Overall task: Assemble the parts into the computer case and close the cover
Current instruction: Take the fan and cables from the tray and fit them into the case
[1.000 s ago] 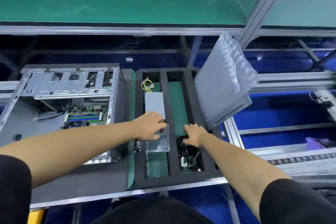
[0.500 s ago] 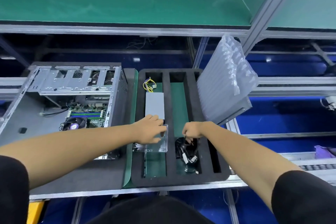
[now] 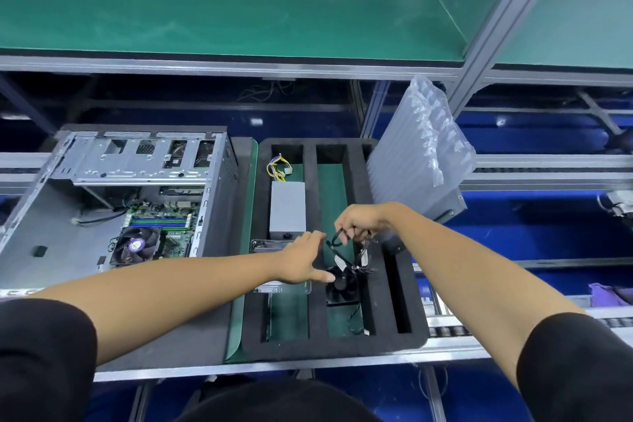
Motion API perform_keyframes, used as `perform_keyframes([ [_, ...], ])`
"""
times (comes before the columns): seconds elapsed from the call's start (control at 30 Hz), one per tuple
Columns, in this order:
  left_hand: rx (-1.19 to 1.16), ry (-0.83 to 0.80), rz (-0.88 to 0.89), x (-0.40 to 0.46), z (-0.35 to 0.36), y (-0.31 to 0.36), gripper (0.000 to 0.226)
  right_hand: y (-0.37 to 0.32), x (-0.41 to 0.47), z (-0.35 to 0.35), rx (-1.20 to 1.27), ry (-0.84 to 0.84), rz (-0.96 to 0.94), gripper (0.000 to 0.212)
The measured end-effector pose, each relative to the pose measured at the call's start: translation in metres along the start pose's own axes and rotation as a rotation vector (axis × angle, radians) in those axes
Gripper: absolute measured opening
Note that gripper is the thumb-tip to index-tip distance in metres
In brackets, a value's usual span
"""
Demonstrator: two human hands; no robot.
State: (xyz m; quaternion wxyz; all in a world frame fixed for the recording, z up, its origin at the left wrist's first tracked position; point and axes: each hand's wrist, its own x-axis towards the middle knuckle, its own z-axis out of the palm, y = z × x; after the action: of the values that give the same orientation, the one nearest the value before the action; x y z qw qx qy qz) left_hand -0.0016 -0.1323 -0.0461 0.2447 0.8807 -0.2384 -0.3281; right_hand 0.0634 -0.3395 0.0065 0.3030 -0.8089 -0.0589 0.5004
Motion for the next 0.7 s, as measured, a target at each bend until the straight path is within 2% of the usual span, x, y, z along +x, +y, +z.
perform_keyframes([
  [0.07,-0.174,0.028,-0.03,0.007,0.001,0.006,0.092,-0.006,-0.004,-0.008,0.094,0.006,-0.02,0.03],
  [0.17,-0.439,0.138,-0.042,0.017,-0.003,0.015,0.043,-0.012,-0.005,-0.018,0.225,0.039,-0.058,0.029],
  [0.2,-0.515,0.17,-0.052,0.021,-0.004,0.017,0.033,-0.014,-0.004,-0.021,0.251,0.081,-0.07,0.028],
  [0.33,-0.674,0.232,-0.128,0.036,-0.014,0.017,0.034,-0.012,0.003,-0.024,0.358,0.38,-0.141,0.02],
  [0.47,-0.473,0.323,-0.155,0.047,-0.03,0.014,0.028,0.006,0.022,-0.018,0.698,0.592,-0.07,0.012],
  [0.53,-0.404,0.364,-0.163,0.052,-0.041,0.012,0.025,0.017,0.028,-0.01,0.834,0.64,-0.061,0.002],
  [0.63,-0.391,0.393,-0.188,0.058,-0.053,0.006,0.025,0.038,0.031,0.002,0.811,0.711,-0.073,0.022],
  [0.7,-0.391,0.392,-0.169,0.06,-0.06,0.002,0.026,0.044,0.033,0.005,0.808,0.759,-0.051,0.025],
])
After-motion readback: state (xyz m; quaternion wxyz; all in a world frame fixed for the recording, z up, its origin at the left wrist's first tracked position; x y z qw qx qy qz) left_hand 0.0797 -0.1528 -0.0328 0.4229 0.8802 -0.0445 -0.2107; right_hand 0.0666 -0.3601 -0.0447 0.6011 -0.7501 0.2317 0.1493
